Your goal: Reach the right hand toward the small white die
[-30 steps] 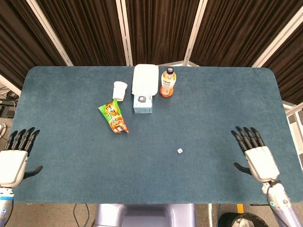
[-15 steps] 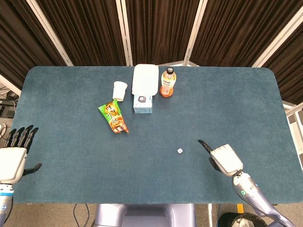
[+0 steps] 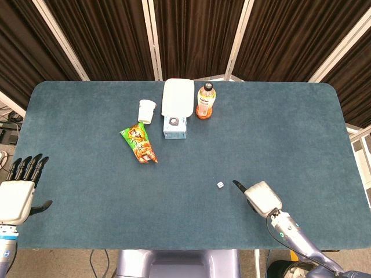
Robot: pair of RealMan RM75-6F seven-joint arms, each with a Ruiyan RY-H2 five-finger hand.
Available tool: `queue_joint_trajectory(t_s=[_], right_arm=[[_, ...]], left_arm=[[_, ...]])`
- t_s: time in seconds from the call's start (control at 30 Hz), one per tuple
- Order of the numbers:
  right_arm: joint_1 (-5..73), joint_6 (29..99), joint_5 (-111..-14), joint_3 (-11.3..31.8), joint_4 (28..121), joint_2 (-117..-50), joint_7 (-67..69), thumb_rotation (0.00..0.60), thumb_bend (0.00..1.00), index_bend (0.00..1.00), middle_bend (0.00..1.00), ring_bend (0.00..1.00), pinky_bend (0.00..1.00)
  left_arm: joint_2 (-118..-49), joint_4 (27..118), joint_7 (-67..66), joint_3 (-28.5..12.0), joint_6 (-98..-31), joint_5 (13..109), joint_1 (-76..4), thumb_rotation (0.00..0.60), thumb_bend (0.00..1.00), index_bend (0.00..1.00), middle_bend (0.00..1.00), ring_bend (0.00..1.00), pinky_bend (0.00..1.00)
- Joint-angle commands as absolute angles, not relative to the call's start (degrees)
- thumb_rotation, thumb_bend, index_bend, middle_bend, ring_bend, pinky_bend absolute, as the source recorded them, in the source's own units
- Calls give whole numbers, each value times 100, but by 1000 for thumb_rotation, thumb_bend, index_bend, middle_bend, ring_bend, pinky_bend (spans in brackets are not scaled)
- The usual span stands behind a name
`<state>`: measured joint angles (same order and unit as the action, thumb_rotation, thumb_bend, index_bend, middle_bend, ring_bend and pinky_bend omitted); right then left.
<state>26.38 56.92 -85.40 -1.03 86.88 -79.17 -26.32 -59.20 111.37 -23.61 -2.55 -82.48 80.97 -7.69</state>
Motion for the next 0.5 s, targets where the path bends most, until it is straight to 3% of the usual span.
queue_joint_trajectory(t_s=[0.03, 0.5], right_arm=[[2683, 5623, -8497, -134, 8649, -8032, -2826, 600, 573, 109, 835, 789, 1000], [2835, 5493, -8285, -68, 8747, -8325, -3246, 600, 573, 117, 835, 789, 1000]], left_arm=[[-5932, 11139, -2389, -267, -8260, 8062, -768, 600, 0, 0, 0, 0, 0], [-5962, 11148, -2456, -268, -8242, 7996, -789, 600, 0, 0, 0, 0, 0]])
